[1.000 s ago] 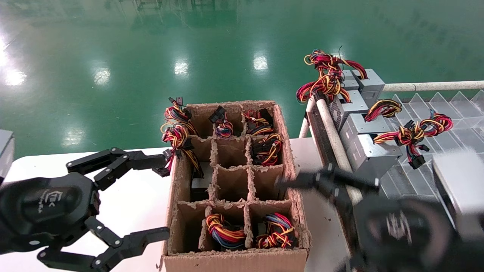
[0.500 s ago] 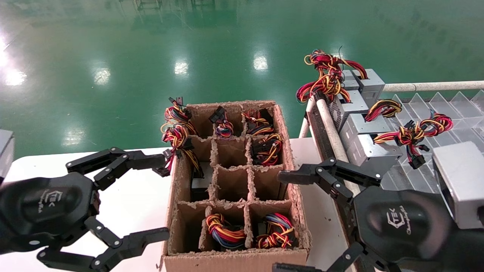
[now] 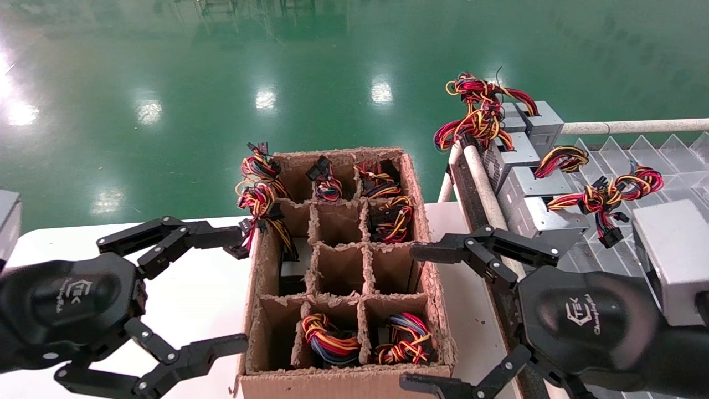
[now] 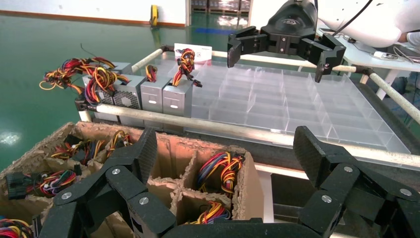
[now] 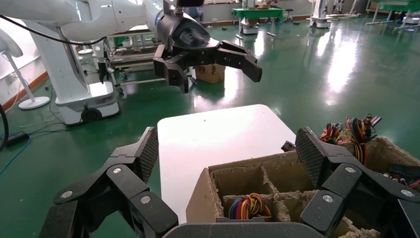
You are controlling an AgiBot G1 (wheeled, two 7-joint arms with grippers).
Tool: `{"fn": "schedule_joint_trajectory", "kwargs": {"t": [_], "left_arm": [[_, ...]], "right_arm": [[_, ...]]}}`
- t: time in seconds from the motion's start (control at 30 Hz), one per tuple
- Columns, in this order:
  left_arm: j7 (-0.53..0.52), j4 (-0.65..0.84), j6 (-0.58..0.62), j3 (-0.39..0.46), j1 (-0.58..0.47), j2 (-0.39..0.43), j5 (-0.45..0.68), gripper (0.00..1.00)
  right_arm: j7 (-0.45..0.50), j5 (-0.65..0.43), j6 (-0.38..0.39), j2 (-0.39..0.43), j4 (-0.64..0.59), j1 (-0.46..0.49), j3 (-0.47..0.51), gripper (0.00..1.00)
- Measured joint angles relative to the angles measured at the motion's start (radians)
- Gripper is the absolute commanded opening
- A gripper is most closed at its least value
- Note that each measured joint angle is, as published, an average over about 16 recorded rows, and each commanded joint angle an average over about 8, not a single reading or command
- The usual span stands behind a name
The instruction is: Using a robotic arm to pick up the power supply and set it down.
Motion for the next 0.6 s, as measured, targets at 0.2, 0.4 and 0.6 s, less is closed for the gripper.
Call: {"fn": "schedule_joint_trajectory", "kwargs": {"t": [0.2, 0.4, 0.6], "left_arm": [[0.000, 0.000, 0.000, 0.000, 0.000, 0.000, 0.000, 1.00], [0.000, 0.000, 0.000, 0.000, 0.000, 0.000, 0.000, 1.00], [0.000, 0.000, 0.000, 0.000, 0.000, 0.000, 0.000, 1.00]], "right_arm": [[-0.001, -0.001, 0.001, -0.001, -0.002, 0.002, 0.000, 1.00], [-0.001, -0.002, 0.002, -0.001, -0.004, 0.002, 0.000, 1.00], [-0.001, -0.002, 0.002, -0.001, -0.004, 0.003, 0.000, 1.00]]}}
